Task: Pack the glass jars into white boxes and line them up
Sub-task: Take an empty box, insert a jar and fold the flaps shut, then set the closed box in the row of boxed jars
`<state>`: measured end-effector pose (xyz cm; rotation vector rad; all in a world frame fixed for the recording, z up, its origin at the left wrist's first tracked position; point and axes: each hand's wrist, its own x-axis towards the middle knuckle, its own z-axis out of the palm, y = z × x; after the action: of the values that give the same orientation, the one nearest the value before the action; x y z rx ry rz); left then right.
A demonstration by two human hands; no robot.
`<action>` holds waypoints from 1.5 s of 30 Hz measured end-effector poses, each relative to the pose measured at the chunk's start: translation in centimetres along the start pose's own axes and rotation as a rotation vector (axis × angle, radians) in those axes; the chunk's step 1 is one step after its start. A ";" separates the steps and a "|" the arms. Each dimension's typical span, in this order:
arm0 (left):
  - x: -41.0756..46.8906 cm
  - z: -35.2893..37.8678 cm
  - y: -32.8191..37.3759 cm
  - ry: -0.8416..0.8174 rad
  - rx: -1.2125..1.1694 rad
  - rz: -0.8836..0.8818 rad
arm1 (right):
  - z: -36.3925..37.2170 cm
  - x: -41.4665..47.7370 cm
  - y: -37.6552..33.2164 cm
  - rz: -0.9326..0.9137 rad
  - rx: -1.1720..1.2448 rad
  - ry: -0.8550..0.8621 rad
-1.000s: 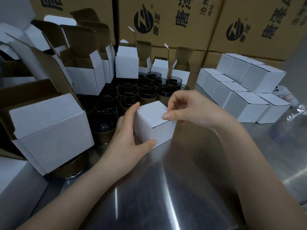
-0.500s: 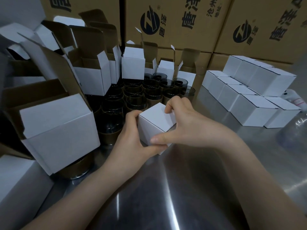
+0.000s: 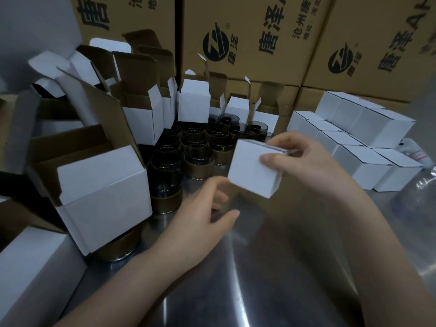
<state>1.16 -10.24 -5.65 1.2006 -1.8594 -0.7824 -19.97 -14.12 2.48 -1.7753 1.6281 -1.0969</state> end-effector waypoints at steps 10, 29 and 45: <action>-0.7 0.0 0.9 -0.132 0.135 0.187 | -6.4 -0.4 4.4 0.091 0.143 0.726; -1.2 0.3 1.4 -0.233 0.182 0.306 | -20.6 6.9 17.9 0.366 0.121 0.919; -1.0 0.2 1.3 -0.251 0.170 0.265 | -18.5 5.3 13.3 0.344 -0.148 0.870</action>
<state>0.64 -8.83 -4.93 0.9626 -2.2744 -0.6598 -42.94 -18.56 3.46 -1.0413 2.4369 -1.7314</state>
